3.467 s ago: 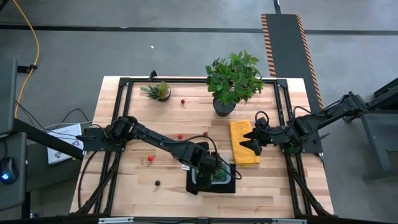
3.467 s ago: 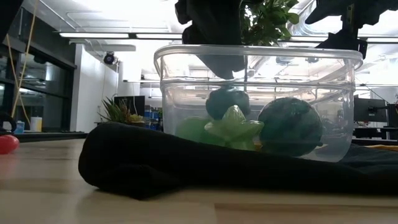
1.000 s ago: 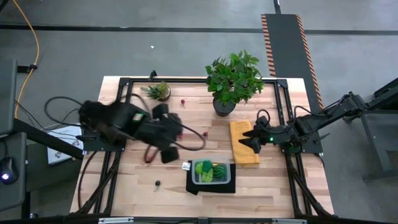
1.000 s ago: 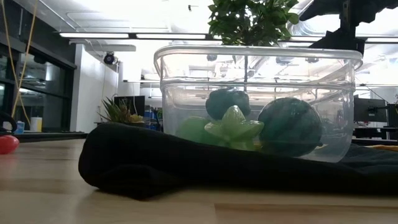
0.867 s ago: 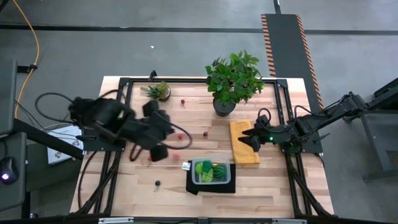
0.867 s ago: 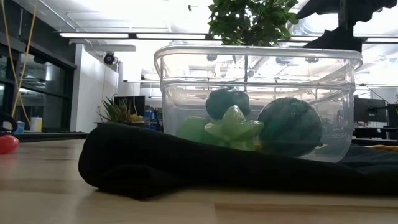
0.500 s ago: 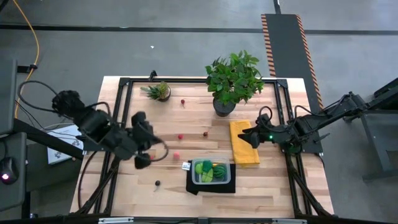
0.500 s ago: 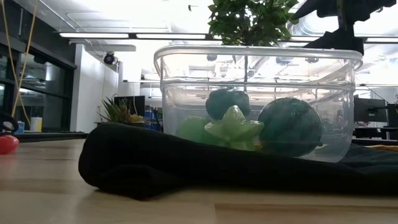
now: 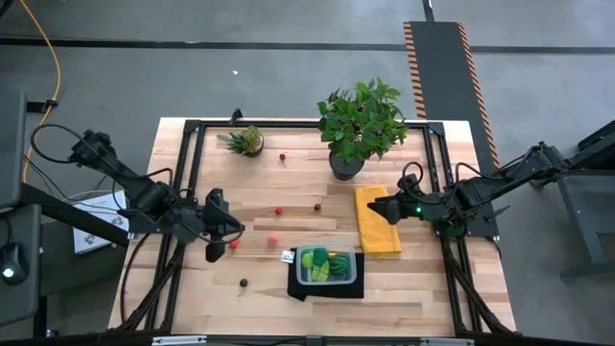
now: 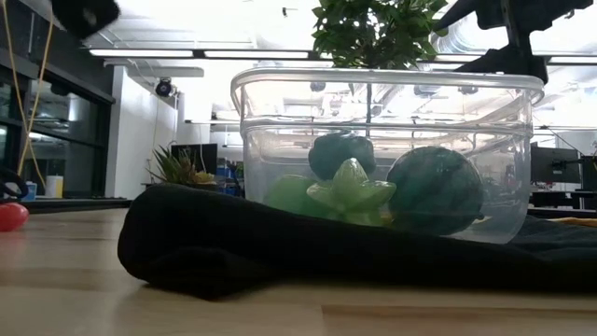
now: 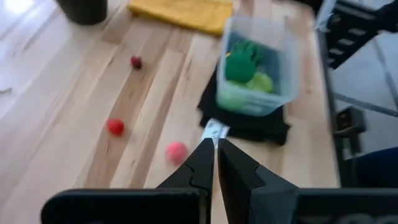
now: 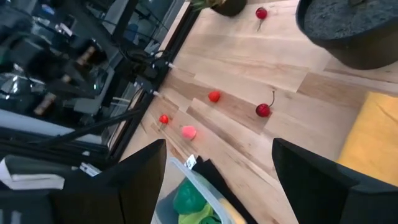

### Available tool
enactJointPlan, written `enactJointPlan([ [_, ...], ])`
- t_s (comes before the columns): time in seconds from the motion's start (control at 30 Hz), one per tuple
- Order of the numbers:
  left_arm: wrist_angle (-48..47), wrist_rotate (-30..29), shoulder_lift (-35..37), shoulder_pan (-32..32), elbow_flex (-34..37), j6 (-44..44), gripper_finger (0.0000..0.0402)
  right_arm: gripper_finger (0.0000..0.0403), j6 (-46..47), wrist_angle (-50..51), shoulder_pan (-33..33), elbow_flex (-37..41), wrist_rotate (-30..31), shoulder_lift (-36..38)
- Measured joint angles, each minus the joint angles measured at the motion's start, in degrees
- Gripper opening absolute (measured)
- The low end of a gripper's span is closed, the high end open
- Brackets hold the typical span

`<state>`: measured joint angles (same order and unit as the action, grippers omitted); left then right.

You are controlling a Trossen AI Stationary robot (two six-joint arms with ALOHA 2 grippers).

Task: Pick and placing Produce into tupperware
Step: Put the peach into the transparent bin

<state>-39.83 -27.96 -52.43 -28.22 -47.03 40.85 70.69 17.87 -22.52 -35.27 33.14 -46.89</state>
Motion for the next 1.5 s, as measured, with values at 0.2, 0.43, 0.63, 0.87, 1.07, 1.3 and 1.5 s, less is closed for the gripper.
enactJointPlan([
  [0.2, 6.48, 5.29, -0.28, 5.56, 7.27, 0.85, 0.0012, 0.0282, -0.01, -0.20, 0.02, 0.00, 0.96, 0.00],
  [0.43, 13.98, 14.14, -0.30, 15.63, 12.47, -6.00, 0.0012, 0.0282, -0.16, -0.02, 0.04, 0.00, 0.95, -0.01],
  [0.63, 20.83, 27.06, -0.28, 24.80, 16.14, -12.29, 0.0012, 0.0282, -0.15, 0.11, 0.04, 0.00, 0.97, 0.00],
  [0.87, 22.51, 27.50, -0.30, 26.73, 19.08, -22.32, 0.0012, 0.0282, 0.07, 0.17, 0.04, 0.00, 0.97, -0.02],
  [1.07, 21.27, 22.15, -0.31, 26.73, 19.08, -25.58, 0.0012, 0.0282, 0.44, 0.17, 0.04, 0.00, 1.57, -0.02],
  [1.3, 19.16, 23.37, -2.79, 26.73, 19.14, -26.02, 0.0012, 0.0282, 0.30, 0.22, 0.04, 0.00, 3.91, 0.00],
  [1.5, 19.47, 24.30, -8.79, 26.73, 19.12, -26.06, 0.0012, 0.0282, -0.02, 0.39, 0.04, 0.00, 3.98, -0.02],
])
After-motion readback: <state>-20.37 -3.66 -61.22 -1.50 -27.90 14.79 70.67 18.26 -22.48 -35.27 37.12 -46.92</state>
